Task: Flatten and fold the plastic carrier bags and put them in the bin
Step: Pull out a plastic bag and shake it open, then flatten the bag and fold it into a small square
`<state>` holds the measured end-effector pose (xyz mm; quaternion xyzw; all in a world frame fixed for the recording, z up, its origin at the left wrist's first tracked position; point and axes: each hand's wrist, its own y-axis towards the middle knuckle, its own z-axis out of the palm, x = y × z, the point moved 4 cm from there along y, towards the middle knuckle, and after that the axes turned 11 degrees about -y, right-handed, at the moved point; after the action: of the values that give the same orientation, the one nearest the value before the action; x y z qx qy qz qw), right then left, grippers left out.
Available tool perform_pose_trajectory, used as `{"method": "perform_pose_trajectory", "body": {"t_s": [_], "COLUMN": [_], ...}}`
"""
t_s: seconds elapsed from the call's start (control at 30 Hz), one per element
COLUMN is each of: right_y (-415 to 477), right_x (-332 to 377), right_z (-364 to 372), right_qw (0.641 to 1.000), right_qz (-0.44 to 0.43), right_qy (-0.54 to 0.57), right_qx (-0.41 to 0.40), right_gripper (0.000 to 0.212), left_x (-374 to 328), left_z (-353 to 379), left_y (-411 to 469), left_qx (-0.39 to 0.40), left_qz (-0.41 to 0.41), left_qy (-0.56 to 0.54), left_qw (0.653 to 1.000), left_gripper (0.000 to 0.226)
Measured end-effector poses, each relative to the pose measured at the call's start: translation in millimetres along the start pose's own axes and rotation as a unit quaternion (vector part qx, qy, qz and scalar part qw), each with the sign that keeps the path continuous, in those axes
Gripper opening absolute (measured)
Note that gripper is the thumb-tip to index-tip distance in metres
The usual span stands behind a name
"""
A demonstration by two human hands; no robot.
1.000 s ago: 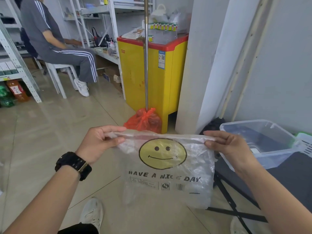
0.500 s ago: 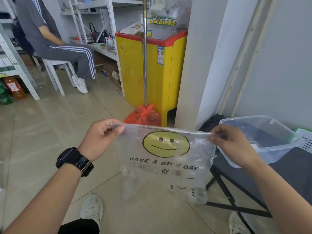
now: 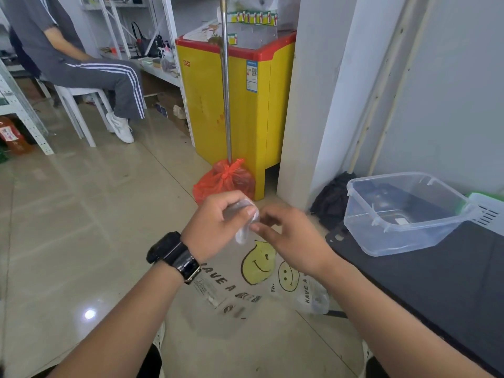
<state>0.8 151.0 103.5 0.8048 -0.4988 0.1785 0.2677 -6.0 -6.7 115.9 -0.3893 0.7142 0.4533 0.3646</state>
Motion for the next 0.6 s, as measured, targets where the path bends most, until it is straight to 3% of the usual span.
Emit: {"method": "perform_pose_trajectory", "body": {"t_s": [0.1, 0.23, 0.37, 0.47, 0.6], "right_y": [3, -1, -3, -5, -11], "right_x": [-5, -4, -9, -25, -42], "right_z": [3, -4, -4, -5, -10], "right_qw": [1.000, 0.987, 0.992, 0.989, 0.977], "right_qz": [0.006, 0.029, -0.001, 0.033, 0.050], "right_qy": [-0.004, 0.158, 0.105, 0.105, 0.132], "right_qx": [-0.009, 0.026, 0.064, 0.098, 0.158], "right_gripper": [0.014, 0.020, 0.017, 0.017, 0.015], "left_x": [-3, -2, -1, -5, -7], "left_z": [2, -7, -16, -29, -52], "left_y": [0, 0, -2, -3, -4], "left_qx": [0.010, -0.003, -0.031, -0.082, -0.159], "left_qz": [0.020, 0.027, 0.017, 0.021, 0.043], "left_qy": [0.014, 0.047, 0.075, 0.069, 0.054], "left_qw": [1.000, 0.998, 0.997, 0.994, 0.985], "left_gripper": [0.016, 0.022, 0.020, 0.011, 0.029]}}
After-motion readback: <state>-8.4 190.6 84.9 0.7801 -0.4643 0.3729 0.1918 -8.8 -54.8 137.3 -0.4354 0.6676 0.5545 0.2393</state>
